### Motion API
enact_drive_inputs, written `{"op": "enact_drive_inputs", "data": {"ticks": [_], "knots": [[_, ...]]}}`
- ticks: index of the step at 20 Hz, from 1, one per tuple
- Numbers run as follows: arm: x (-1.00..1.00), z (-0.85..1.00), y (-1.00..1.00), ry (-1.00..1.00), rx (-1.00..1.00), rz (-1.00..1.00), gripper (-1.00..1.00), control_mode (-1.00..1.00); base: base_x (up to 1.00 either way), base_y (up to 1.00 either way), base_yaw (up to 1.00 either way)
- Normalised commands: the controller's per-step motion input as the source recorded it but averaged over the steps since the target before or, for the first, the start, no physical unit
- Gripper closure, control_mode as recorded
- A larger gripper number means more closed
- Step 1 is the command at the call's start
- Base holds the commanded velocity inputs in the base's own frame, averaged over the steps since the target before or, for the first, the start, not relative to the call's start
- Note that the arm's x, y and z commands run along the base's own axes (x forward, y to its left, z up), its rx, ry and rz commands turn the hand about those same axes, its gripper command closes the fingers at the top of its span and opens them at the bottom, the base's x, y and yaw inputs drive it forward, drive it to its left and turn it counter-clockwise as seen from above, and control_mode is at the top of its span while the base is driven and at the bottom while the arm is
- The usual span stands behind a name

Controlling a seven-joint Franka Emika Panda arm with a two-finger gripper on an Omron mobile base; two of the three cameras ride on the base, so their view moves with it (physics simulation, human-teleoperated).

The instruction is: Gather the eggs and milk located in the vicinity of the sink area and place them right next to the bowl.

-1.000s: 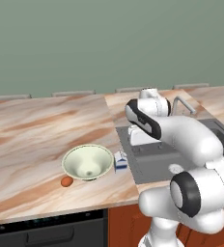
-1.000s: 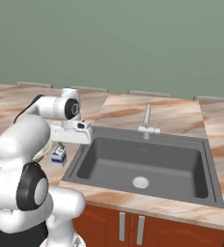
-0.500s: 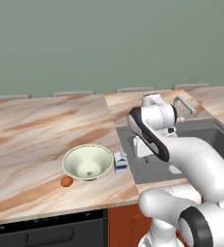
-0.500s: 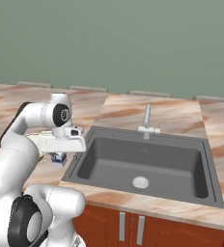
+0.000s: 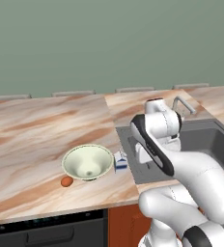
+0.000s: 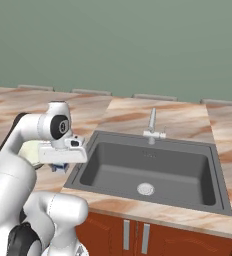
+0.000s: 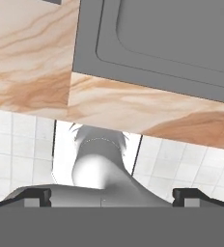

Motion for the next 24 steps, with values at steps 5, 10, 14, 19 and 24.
{"op": "enact_drive_inputs", "data": {"ticks": [5, 10, 14, 19, 24], "knots": [[0.00, 0.00, -0.18, 0.00, 0.00, 0.00, -1.00, 1.00, 0.00, -0.14, 0.00], [0.00, 0.00, 0.00, 0.00, 0.00, 0.00, -1.00, 1.00, -0.01, -0.91, 0.00], [0.00, 0.00, 0.00, 0.00, 0.00, 0.00, -1.00, 1.00, -0.01, -0.96, 0.00], [0.00, 0.00, 0.00, 0.00, 0.00, 0.00, -1.00, 1.00, 0.00, -0.89, 0.00], [0.00, 0.00, 0.00, 0.00, 0.00, 0.00, -1.00, 1.00, 0.00, -0.76, 0.00]]}}
